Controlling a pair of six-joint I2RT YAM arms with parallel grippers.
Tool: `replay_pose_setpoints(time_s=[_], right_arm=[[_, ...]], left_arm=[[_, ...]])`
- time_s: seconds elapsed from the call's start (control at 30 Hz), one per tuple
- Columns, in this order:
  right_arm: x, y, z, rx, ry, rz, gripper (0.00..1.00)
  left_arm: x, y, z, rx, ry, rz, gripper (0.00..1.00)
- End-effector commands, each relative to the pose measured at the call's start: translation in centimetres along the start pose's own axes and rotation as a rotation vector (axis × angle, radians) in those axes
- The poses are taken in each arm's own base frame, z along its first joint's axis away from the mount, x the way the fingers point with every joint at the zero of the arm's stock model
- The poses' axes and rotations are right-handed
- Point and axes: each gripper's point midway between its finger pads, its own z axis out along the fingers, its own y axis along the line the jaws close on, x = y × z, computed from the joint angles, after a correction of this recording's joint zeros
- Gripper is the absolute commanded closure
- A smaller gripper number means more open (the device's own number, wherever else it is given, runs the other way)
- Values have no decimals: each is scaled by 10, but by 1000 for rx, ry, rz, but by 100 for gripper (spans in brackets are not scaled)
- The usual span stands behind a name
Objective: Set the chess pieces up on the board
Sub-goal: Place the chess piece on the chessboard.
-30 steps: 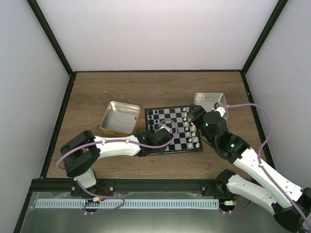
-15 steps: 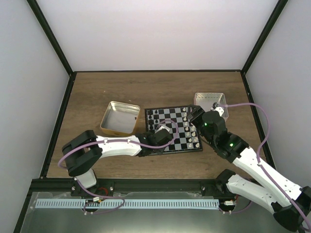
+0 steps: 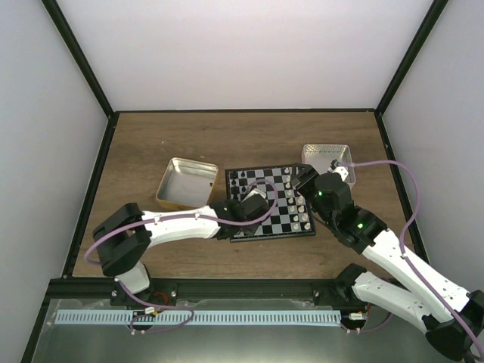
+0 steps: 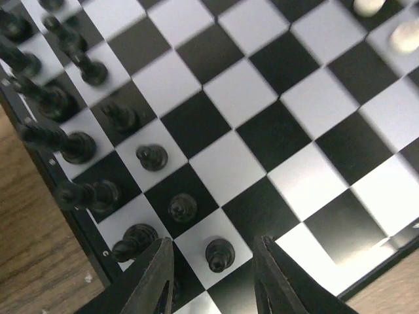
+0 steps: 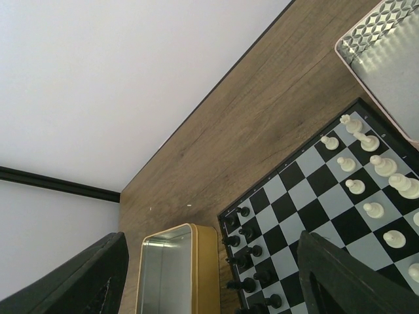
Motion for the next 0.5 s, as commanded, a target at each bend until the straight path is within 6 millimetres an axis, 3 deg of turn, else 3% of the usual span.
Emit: replay_pose_setpoints(time_s=[0.0, 0.1, 0.2, 0.33, 0.37, 0.47], right_arm=[[-6, 2, -2, -15, -24, 10, 27], [-6, 2, -3, -19, -24, 10, 27], [-6, 2, -4, -21, -23, 7, 27], [-6, 3, -6, -28, -22, 6, 27], [-6, 2, -6, -28, -24, 5, 27], [-7, 2, -7, -34, -26, 7, 27]], left_arm=[[-42, 7, -37, 27, -93, -58, 62], [-60, 23, -53, 55, -128, -115, 62], [-74, 59, -61, 31, -160, -207, 58], [-71, 147, -58, -98, -149, -431, 49], [-65, 179, -57, -144, -139, -510, 48], [-50, 242, -53, -194, -117, -681, 45]])
